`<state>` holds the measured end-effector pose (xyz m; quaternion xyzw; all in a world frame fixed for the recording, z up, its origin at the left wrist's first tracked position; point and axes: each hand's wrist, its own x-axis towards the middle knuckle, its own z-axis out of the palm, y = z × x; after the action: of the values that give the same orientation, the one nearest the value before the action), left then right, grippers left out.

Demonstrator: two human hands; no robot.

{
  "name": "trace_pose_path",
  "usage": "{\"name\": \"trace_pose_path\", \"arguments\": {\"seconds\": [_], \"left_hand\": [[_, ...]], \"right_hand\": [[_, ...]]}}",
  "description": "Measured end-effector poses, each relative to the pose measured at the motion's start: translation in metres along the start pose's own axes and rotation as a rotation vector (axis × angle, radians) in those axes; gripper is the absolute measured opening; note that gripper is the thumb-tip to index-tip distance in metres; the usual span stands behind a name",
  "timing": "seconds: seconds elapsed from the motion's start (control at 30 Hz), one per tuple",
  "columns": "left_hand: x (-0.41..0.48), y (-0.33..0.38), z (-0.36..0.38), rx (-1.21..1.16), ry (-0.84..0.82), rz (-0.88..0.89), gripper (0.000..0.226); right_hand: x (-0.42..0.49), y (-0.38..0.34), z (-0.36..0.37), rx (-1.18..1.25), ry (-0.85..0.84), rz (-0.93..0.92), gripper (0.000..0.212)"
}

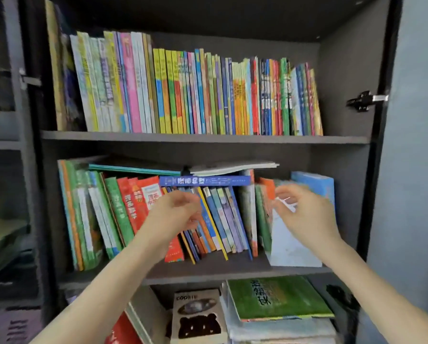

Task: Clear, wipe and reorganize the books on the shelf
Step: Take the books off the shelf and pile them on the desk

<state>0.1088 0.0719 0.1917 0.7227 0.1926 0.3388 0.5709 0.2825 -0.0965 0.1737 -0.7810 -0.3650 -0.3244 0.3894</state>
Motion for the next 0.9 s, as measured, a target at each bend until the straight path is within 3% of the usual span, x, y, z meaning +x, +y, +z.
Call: {"name": "trace_pose_path", "arguments": {"seconds": [0.1,0.27,0.4,0.57,0.63,0.77,0.9], "left_hand": [[0.034,-0.005,-0.001,-0.043,-0.069,-0.081,0.008],[0.087,-0.016,0.01,-0.289,-0.117,-0.292,0.032],[0.128,-0.018,0.023,-0.606,-0.087,-0.448,0.046],[0.156,-0.01,0.046,-0.837,0.023,-0.501,0.045],[0.161,-0.01,0.056,-0.855,0.028,-0.508,0.042],[0.168,-0.011,0.072,-0.842,0.047,-0.474,0.035],[0.163,-0.005,0.086,-0.808,0.074,-0.428,0.029]], "right_hand": [[0.024,0.011,0.027,-0.253,0.122,-0.156,0.02],[0.079,0.015,0.068,-0.513,0.153,-0.33,0.039],[0.135,0.014,0.098,-0.627,-0.077,-0.408,0.06],[0.181,0.015,0.115,-0.739,-0.402,-0.409,0.05],[0.19,0.017,0.119,-0.803,-0.457,-0.436,0.041],[0.196,0.023,0.126,-0.793,-0.393,-0.506,0.034],[0.186,0.034,0.126,-0.69,-0.211,-0.49,0.035]]}}
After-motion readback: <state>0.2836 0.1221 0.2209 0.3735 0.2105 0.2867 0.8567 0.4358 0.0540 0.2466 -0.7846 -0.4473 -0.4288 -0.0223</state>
